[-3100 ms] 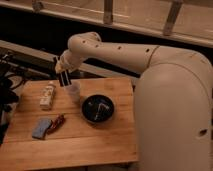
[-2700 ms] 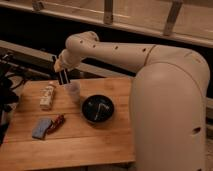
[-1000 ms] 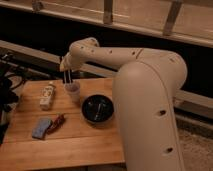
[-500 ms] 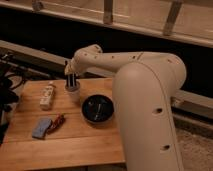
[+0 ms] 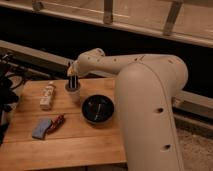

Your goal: Place the eraser in the ceramic cup

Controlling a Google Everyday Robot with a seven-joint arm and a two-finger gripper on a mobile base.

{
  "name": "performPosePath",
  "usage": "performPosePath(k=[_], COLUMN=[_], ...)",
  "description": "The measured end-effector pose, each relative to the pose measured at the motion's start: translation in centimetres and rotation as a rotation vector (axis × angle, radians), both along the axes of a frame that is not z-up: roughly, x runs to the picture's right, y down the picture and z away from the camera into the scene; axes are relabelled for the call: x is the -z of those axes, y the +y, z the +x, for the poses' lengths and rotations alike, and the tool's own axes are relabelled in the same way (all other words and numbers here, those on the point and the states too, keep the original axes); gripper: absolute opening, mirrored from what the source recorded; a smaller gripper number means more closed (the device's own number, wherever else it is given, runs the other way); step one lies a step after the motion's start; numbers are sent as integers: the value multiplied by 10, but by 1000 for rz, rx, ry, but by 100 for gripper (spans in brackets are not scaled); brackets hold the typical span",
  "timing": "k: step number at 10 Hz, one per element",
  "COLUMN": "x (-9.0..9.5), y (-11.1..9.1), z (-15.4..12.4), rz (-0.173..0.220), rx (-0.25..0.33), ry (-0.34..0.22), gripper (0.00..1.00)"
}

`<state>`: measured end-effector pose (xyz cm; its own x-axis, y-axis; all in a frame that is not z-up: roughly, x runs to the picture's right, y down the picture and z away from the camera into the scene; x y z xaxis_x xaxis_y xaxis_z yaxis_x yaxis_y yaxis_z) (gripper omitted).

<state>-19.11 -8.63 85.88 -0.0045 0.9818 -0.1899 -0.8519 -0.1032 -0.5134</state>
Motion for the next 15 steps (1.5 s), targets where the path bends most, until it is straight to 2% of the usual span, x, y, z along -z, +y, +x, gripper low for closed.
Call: performPosePath(k=[1, 2, 4, 5, 7, 9, 11, 12, 15], x=[-3, -8, -12, -10, -5, -9, -6, -6, -7], y=[3, 8, 13, 11, 5, 10, 8, 7, 7], z=[1, 5, 1, -3, 2, 0, -6, -5, -5], rz=[-3, -17, -18, -13, -12, -12, -8, -9, -7], rx=[-8, -27, -24, -18, -22, -20, -16, -16, -15], ry=[-2, -6, -10, -13, -8, -11, -16, -15, -15], gripper=[0, 5, 24, 32, 54, 72, 94, 99, 100])
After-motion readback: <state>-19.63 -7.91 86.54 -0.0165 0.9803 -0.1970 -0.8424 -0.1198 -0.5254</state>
